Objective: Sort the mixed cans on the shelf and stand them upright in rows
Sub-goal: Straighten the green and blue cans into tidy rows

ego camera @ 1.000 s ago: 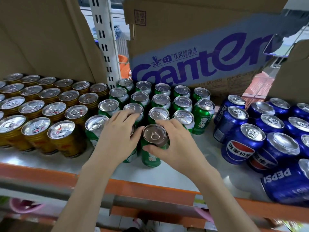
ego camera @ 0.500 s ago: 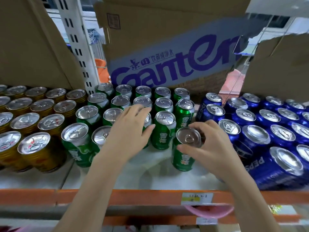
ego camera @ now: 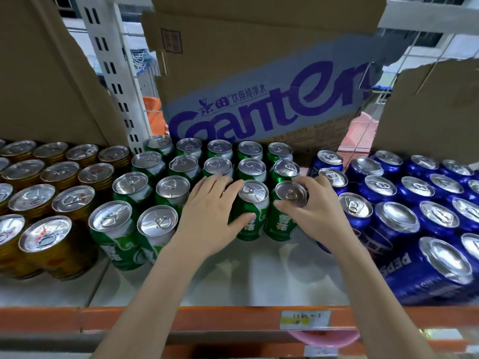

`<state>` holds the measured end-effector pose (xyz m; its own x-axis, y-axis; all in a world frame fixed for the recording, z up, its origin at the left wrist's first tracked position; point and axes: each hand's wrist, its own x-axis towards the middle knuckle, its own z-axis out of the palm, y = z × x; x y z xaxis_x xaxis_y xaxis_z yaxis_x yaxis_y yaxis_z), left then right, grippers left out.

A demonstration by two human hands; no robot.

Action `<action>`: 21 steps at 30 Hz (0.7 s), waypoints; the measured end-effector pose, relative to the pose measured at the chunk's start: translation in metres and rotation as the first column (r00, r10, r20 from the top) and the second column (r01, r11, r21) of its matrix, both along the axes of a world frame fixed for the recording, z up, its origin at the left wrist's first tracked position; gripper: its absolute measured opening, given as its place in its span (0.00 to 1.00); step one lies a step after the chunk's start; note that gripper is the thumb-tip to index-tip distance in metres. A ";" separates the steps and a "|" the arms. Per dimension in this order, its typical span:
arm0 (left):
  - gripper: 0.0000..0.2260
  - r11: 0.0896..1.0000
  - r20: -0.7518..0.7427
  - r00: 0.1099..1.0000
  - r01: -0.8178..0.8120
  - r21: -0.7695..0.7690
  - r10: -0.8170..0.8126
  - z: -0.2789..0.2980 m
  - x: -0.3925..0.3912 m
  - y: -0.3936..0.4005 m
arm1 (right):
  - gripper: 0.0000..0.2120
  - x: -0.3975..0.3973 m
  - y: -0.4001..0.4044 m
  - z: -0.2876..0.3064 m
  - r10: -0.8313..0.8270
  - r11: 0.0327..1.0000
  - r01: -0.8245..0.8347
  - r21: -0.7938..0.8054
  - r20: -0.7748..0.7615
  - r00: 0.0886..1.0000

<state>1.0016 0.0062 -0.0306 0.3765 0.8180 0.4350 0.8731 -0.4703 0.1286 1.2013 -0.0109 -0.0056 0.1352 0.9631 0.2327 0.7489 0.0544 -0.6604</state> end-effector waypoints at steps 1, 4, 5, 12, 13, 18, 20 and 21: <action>0.29 1.000 -0.023 1.000 -0.006 0.000 0.006 0.000 0.001 0.000 | 0.26 0.001 0.000 -0.003 0.000 1.000 0.000 0.010 -0.012 1.000; 0.31 1.000 -0.032 0.999 -0.025 0.003 0.025 -0.002 0.006 0.001 | 0.27 0.002 -0.001 -0.009 0.011 0.999 -0.010 0.045 -0.009 1.000; 0.33 0.999 -0.032 0.999 -0.035 0.000 0.035 -0.002 0.007 0.001 | 0.28 0.003 -0.001 -0.010 0.018 0.999 -0.018 0.052 -0.001 1.000; 0.33 0.998 -0.017 0.998 -0.052 0.041 0.053 -0.003 0.010 0.001 | 0.32 0.004 -0.005 -0.017 0.036 0.996 -0.041 0.083 0.058 0.998; 0.33 0.998 -0.018 0.998 -0.053 0.039 0.054 -0.003 0.010 0.000 | 0.32 0.002 -0.007 -0.018 0.030 0.996 -0.036 0.086 0.071 0.997; 0.33 0.998 0.004 0.999 -0.037 0.042 0.037 -0.004 0.008 0.000 | 0.33 -0.004 -0.011 -0.023 -0.027 0.993 0.005 0.120 0.182 0.983; 0.33 0.999 -0.002 1.000 -0.029 0.036 0.029 -0.004 0.006 0.002 | 0.31 -0.007 -0.012 -0.023 -0.068 0.991 0.036 0.127 0.252 0.965; 0.33 0.999 -0.014 1.000 -0.019 0.030 0.020 -0.003 0.006 0.004 | 0.30 -0.008 -0.012 -0.022 -0.088 0.990 0.050 0.134 0.296 0.951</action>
<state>1.0074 0.0101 -0.0335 0.3670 0.8121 0.4537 0.8837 -0.4566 0.1025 1.1930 -0.0231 -0.0278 0.1057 0.9151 0.3890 0.9162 0.0625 -0.3958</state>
